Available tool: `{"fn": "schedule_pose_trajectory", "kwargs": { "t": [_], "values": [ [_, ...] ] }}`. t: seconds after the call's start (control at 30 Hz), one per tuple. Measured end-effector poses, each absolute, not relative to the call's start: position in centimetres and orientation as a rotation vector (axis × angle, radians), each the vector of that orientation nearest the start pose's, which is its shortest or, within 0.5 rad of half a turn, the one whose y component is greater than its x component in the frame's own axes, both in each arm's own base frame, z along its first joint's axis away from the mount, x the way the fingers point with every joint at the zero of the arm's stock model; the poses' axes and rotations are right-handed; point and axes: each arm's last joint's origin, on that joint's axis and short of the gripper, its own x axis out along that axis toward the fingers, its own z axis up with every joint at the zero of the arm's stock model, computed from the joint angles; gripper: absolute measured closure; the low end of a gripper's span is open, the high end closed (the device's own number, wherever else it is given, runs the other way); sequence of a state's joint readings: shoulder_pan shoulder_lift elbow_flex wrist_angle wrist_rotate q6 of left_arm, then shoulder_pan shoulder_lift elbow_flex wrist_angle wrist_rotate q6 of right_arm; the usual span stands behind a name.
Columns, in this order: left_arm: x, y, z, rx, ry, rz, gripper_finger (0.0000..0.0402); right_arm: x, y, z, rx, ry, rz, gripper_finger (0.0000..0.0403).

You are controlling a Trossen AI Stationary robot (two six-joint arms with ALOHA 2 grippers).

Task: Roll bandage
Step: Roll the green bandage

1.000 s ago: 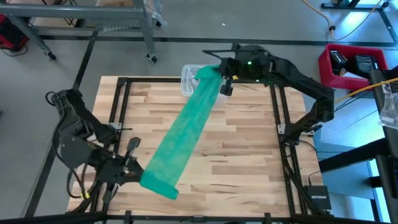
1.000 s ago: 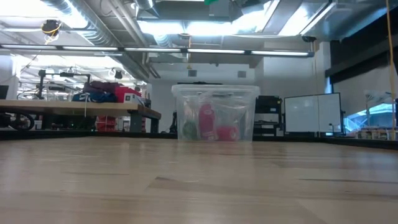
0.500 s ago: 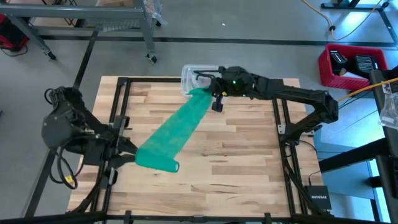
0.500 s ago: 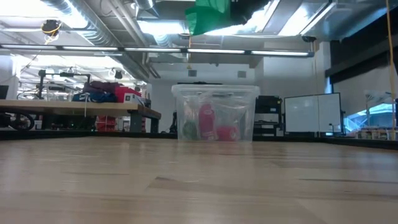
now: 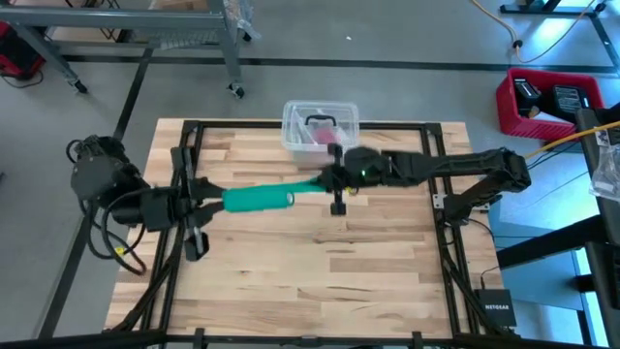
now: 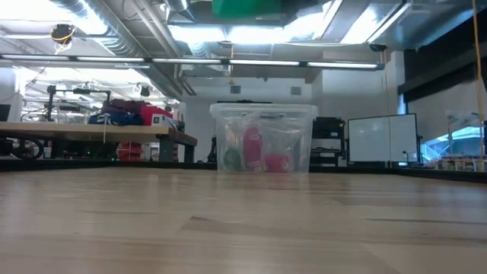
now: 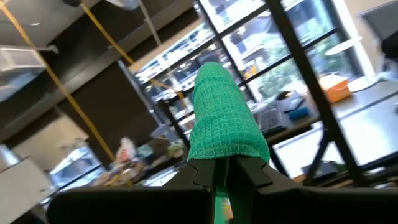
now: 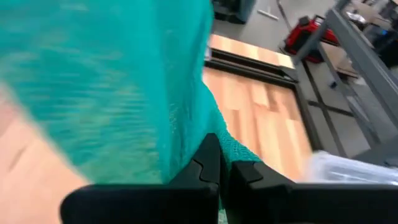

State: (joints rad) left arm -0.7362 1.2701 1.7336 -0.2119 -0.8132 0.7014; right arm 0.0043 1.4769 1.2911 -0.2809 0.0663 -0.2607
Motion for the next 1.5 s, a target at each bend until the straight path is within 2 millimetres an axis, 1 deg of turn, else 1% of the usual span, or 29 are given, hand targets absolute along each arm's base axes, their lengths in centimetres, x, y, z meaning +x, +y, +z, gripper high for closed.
{"fn": "schedule_pose_trajectory", "kwargs": {
  "t": [0.2, 0.47, 0.63, 0.77, 0.97, 1.13, 1.23, 1.33, 1.5],
  "values": [
    [18.0, -12.3, 54.0, 0.586, -0.082, 0.256, 0.0389, 32.9, 3.8, 33.7, -0.311, 0.477, 0.060, 0.0403],
    [18.5, -11.3, 53.9, 0.704, 0.001, 0.385, 0.0389, 32.1, 8.0, 33.6, -0.300, 0.468, 0.160, 0.0403],
    [18.9, -10.6, 53.8, 0.783, 0.038, 0.431, 0.0389, 31.4, 10.4, 33.6, -0.298, 0.458, 0.203, 0.0403],
    [19.6, -9.9, 53.3, 0.863, 0.089, 0.470, 0.0389, 30.7, 12.3, 33.8, -0.297, 0.432, 0.229, 0.0403],
    [21.2, -8.8, 51.6, 0.968, 0.193, 0.537, 0.0389, 29.6, 15.3, 34.4, -0.303, 0.357, 0.287, 0.0403],
    [22.5, -7.7, 50.0, 1.003, 0.265, 0.576, 0.0389, 28.6, 17.3, 34.7, -0.306, 0.318, 0.282, 0.0403],
    [23.3, -7.1, 48.6, 1.015, 0.310, 0.593, 0.0389, 28.0, 18.3, 35.0, -0.308, 0.294, 0.289, 0.0403],
    [24.1, -6.7, 47.4, 1.000, 0.326, 0.574, 0.0389, 27.4, 19.2, 35.8, -0.299, 0.275, 0.286, 0.0403],
    [25.2, -6.0, 45.1, 0.976, 0.350, 0.536, 0.0389, 26.5, 20.4, 37.8, -0.280, 0.217, 0.327, 0.0403]
  ]
}}
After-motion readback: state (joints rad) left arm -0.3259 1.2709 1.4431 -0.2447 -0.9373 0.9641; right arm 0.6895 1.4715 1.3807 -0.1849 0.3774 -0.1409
